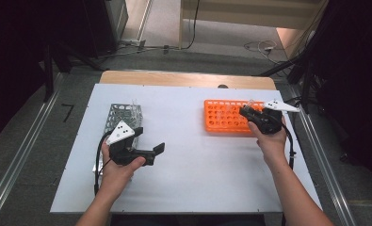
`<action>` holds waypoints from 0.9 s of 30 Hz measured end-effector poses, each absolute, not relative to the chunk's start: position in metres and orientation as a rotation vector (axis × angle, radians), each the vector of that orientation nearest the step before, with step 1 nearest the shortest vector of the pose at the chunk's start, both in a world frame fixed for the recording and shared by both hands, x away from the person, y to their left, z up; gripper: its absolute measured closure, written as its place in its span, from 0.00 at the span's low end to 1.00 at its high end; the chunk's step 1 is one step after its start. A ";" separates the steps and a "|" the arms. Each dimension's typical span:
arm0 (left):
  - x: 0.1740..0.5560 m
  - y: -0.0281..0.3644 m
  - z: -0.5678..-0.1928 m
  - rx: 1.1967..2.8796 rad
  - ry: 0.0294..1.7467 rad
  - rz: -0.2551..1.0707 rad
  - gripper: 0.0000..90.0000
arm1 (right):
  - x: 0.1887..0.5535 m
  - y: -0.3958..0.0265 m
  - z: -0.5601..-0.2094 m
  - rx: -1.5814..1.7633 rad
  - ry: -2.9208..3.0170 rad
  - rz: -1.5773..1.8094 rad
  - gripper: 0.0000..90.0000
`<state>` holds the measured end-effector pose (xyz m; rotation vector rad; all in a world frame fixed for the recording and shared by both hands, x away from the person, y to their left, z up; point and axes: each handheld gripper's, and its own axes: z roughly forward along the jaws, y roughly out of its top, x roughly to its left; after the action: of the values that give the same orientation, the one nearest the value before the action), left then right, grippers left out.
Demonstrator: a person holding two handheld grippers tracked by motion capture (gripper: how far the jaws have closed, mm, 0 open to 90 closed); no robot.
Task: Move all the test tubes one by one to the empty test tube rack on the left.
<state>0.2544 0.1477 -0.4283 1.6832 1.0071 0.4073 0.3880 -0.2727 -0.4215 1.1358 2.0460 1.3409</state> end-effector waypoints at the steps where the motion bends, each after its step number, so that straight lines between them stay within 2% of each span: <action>1: 0.254 0.147 -0.428 1.683 1.007 0.407 0.00 | 0.386 -0.273 -0.420 1.133 2.048 1.342 0.82; 27: 0.251 0.138 -0.427 1.690 0.980 0.393 0.00 | 0.320 -0.255 -0.423 1.024 2.165 1.434 0.82</action>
<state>0.2511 0.1384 -0.4267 1.6897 0.9803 0.3931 0.3198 -0.2554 -0.4227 1.0235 2.1651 1.4341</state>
